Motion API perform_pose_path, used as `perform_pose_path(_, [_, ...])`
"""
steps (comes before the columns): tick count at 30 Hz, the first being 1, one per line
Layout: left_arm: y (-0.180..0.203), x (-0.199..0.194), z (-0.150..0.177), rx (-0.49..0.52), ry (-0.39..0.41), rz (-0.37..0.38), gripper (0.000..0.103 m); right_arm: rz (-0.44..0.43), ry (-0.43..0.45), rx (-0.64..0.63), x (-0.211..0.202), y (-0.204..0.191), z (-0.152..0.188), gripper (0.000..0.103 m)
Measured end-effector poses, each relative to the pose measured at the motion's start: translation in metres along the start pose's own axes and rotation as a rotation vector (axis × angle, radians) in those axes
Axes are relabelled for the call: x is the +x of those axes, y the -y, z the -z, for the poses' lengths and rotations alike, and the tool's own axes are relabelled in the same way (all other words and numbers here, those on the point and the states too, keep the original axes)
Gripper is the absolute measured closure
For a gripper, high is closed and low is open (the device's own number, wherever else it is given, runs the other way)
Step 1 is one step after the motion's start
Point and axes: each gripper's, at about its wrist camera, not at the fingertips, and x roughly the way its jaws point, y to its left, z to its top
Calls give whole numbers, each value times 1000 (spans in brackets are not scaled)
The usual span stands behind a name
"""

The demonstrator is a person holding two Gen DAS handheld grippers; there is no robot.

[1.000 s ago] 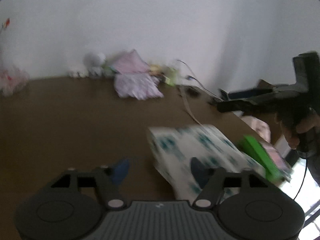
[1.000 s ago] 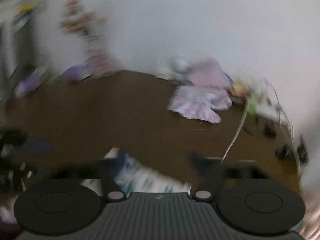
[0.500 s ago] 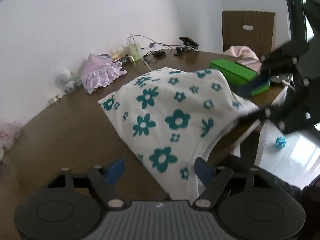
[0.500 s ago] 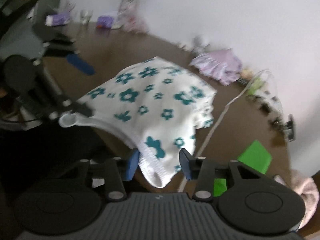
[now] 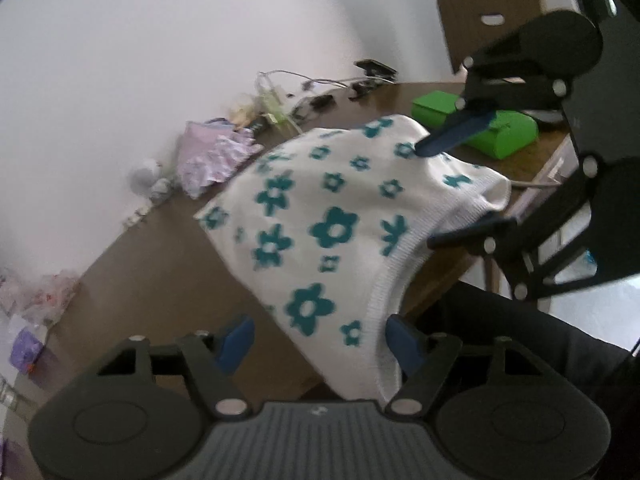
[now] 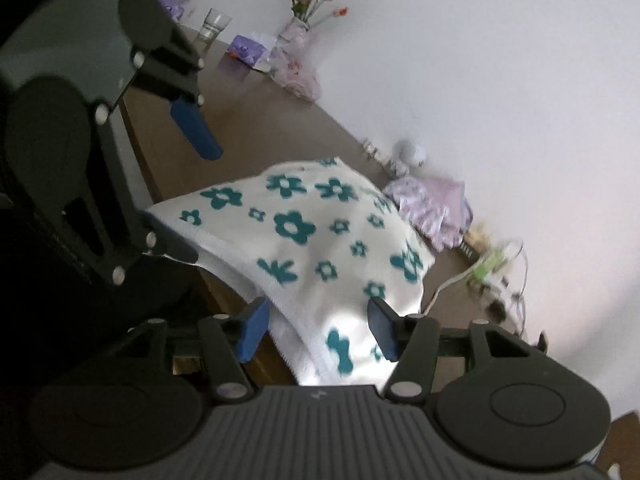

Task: Fold clothes
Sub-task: 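Lift the white flowered garment with both grippers and swing it open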

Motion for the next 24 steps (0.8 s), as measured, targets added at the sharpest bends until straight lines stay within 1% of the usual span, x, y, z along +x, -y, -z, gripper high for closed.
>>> perform_pose_path(1, [-3,-1,0,-4,5,-23,39,3,7,-9,0,0,-1,48])
perform_pose_path(3, [-8,0,1,-8,-3,-52,39,22,10,-15,1,1,-3,48])
perform_pose_path(4, [-10,2,2,-8,-11,-63,40,44,3,-22,2,3,-3,48])
perform_pose_path(7, [-12,1,2,-2,-16,-94,41,106,-24,-47,2,4,1,48])
perform_pose_path(8, [-10,0,2,15,-12,-109,41,127,-35,-45,2,5,2,51])
perform_pose_path(10, [-3,-1,4,53,-12,-117,40,170,-62,-13,2,9,5,56])
perform_pose_path(11, [0,-1,6,62,-21,-109,40,182,-77,5,1,10,8,63])
perform_pose_path(12, [3,-2,9,68,-25,-106,41,185,-93,30,2,11,11,73])
perform_pose_path(13, [6,-4,13,67,-16,-117,41,183,-109,59,2,12,15,78])
perform_pose_path(15, [7,-7,18,76,-9,-144,41,189,-128,92,2,11,21,84])
perform_pose_path(16, [6,-7,19,79,-11,-163,43,194,-135,103,2,10,24,87])
perform_pose_path(18, [3,-7,21,81,-8,-200,72,207,-127,128,1,11,26,92])
perform_pose_path(19, [-1,-6,21,76,-9,-214,101,214,-119,142,0,11,27,95])
perform_pose_path(20, [-5,-5,20,66,-5,-218,101,225,-94,155,-3,15,23,99])
perform_pose_path(22, [-23,-9,13,6,46,-172,101,259,-2,180,-13,33,3,100])
perform_pose_path(24, [-61,-26,-7,-128,142,-113,101,293,91,206,-23,50,-16,101])
